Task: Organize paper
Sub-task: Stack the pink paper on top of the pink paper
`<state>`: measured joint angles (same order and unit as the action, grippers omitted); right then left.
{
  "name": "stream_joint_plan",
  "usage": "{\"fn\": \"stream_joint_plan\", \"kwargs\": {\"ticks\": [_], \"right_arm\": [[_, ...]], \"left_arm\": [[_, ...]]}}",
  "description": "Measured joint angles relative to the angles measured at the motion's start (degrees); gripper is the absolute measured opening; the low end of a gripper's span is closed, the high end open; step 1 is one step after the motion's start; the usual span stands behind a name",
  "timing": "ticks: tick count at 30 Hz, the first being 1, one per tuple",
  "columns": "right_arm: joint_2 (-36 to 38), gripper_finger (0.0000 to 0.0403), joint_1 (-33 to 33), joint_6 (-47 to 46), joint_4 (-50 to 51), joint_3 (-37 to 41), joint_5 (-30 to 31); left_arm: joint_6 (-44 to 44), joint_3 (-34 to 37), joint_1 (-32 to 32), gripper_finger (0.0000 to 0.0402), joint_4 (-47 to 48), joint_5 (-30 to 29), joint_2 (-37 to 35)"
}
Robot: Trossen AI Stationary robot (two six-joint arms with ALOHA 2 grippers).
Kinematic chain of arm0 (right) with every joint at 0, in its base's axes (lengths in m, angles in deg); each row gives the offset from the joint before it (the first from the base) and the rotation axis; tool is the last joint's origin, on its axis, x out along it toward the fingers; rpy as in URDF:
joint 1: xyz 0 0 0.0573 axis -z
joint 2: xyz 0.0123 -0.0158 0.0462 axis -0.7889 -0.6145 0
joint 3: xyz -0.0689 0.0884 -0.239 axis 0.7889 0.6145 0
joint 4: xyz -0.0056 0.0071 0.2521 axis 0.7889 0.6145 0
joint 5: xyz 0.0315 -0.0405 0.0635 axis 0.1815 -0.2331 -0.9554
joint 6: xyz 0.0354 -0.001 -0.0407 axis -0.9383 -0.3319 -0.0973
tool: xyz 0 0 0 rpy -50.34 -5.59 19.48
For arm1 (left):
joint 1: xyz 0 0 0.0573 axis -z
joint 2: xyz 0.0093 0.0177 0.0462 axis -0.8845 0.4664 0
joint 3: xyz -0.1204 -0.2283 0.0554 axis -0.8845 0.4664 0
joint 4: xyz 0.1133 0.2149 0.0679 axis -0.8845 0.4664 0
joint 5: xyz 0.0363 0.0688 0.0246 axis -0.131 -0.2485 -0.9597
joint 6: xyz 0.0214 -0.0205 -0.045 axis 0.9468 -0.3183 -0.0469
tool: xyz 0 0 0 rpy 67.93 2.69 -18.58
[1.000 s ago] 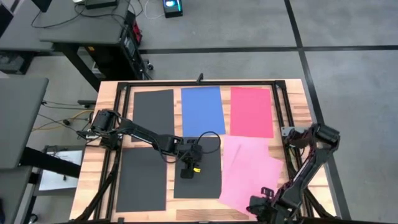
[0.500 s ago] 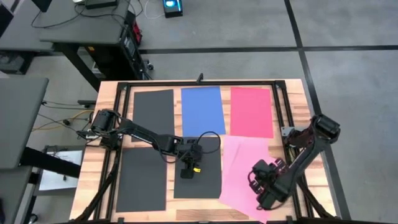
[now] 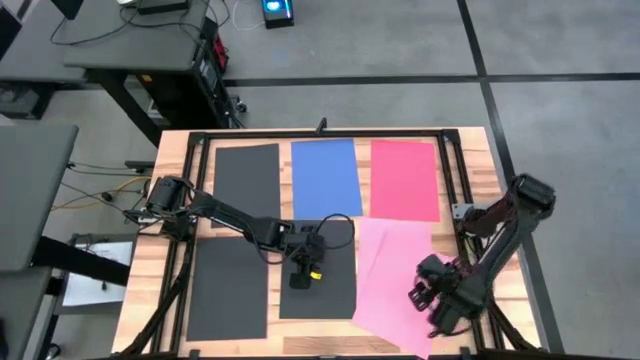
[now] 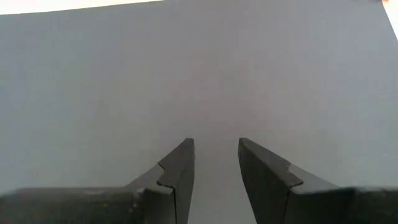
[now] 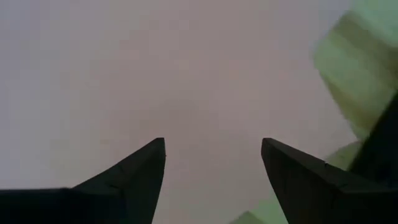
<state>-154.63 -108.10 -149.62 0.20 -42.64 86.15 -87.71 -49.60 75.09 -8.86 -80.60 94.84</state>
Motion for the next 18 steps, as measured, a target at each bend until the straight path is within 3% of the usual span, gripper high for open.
{"fn": "stream_joint_plan", "kwargs": {"ticks": [3,8,13,18], "right_arm": [[7.6,0.0254,-2.3,-6.5,-4.8,7.8,1.4],[14.2,0.0254,-2.1,-11.1,-8.1,15.2,-3.2],[14.1,0.0253,1.2,-10.0,-10.5,18.0,-5.2],[12.7,0.0253,5.3,-5.7,-21.0,22.6,-8.0]], "left_arm": [[0.0,0.0,0.0,0.0109,-0.4,0.0,0.0],[0.2,0.0,0.0,0.0109,-1.3,0.0,0.0],[0.6,0.0,0.0,0.0109,-1.9,0.0,0.0],[0.6,0.0,0.0,0.0109,-1.9,0.0,0.0]]}}
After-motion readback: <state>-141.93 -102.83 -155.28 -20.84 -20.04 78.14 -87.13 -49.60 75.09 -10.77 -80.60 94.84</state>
